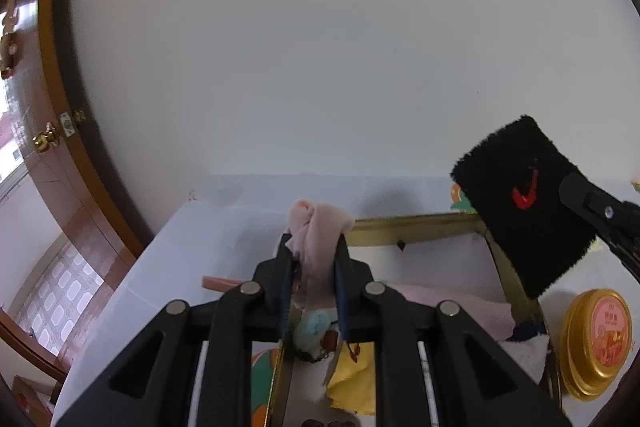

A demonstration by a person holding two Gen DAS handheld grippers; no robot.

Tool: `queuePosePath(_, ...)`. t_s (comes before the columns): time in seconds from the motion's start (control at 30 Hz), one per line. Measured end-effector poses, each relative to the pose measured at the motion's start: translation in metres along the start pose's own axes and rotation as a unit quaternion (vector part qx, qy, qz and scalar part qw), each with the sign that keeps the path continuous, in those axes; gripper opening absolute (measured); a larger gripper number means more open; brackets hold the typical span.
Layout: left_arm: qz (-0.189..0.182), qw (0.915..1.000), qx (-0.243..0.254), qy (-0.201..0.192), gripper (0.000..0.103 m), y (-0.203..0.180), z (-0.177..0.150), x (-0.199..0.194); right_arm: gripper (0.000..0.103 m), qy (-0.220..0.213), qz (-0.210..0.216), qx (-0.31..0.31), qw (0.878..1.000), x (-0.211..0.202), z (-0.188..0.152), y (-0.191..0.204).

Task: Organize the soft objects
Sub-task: 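Carry the pink hair tie and black wristband over the gold tray with both tools, then open both tools to drop the hair tie and wristband into the tray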

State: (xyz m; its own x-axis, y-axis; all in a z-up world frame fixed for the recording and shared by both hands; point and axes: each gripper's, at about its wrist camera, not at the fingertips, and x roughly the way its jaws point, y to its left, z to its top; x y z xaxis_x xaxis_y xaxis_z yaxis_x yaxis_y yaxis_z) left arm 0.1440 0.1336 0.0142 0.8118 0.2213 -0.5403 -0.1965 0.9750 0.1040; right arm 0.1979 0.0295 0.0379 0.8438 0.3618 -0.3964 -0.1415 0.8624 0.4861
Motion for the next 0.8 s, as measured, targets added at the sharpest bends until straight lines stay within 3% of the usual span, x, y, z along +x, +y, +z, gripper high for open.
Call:
queuePosePath(0.3,-0.045,0.9971,0.015,0.06,0.016,-0.012,0.007,0.028,0.019,0.055,-0.039,-0.01,0.998,0.027,0.002,0.0)
queuePosePath(0.5,-0.045,0.9956,-0.009,0.081,0.016,-0.001,0.006,0.038,0.019,0.073,-0.058,-0.011,0.996,0.04,0.002,-0.007)
queuePosePath(0.8,-0.052,0.9933,-0.006,0.103,0.016,-0.003,0.003,0.055,0.019,0.099,-0.063,-0.012,0.993,0.059,-0.003,-0.005)
